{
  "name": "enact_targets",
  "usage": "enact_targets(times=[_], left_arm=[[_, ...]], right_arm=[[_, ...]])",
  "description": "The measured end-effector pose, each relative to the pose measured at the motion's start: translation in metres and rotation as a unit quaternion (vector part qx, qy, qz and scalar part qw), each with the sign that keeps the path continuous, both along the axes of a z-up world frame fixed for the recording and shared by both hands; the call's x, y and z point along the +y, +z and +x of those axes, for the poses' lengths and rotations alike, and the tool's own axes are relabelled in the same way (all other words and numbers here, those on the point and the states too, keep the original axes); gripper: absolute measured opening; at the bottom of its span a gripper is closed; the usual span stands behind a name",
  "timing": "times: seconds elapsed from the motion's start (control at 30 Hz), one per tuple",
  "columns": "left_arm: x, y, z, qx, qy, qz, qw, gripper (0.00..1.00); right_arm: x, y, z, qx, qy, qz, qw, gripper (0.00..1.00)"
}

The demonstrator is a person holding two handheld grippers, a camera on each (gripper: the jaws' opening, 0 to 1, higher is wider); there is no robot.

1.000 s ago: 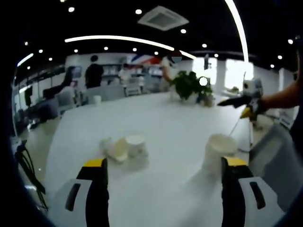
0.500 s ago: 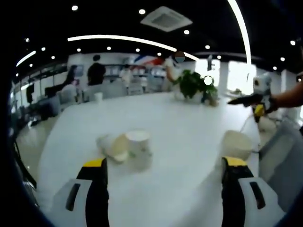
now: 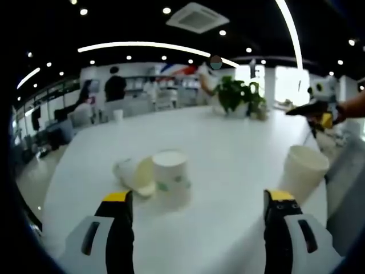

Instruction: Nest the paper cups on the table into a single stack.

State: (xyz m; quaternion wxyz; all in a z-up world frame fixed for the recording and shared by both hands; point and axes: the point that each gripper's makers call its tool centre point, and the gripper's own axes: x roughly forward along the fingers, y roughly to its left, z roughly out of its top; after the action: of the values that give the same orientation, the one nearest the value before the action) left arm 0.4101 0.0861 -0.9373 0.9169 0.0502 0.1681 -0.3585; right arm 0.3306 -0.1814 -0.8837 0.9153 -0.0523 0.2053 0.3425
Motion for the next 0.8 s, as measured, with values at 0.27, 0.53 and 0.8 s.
enact_targets(times=[0.27, 0.53, 0.8], left_arm=[[0.000, -0.001, 0.017, 0.002, 0.001, 0.005, 1.0000, 0.89], [-0.008, -0.004, 0.033, 0.009, -0.008, 0.011, 0.9999, 0.78], [-0.013, -0.015, 0.042, 0.016, -0.015, 0.017, 0.9996, 0.70]], right_arm=[[0.003, -0.005, -0.003, 0.004, 0.009, -0.013, 0.9999, 1.00], [0.008, -0.005, -0.006, 0.008, 0.015, -0.014, 0.9998, 1.00], [0.009, -0.008, -0.008, 0.012, 0.017, -0.013, 0.9997, 1.00]])
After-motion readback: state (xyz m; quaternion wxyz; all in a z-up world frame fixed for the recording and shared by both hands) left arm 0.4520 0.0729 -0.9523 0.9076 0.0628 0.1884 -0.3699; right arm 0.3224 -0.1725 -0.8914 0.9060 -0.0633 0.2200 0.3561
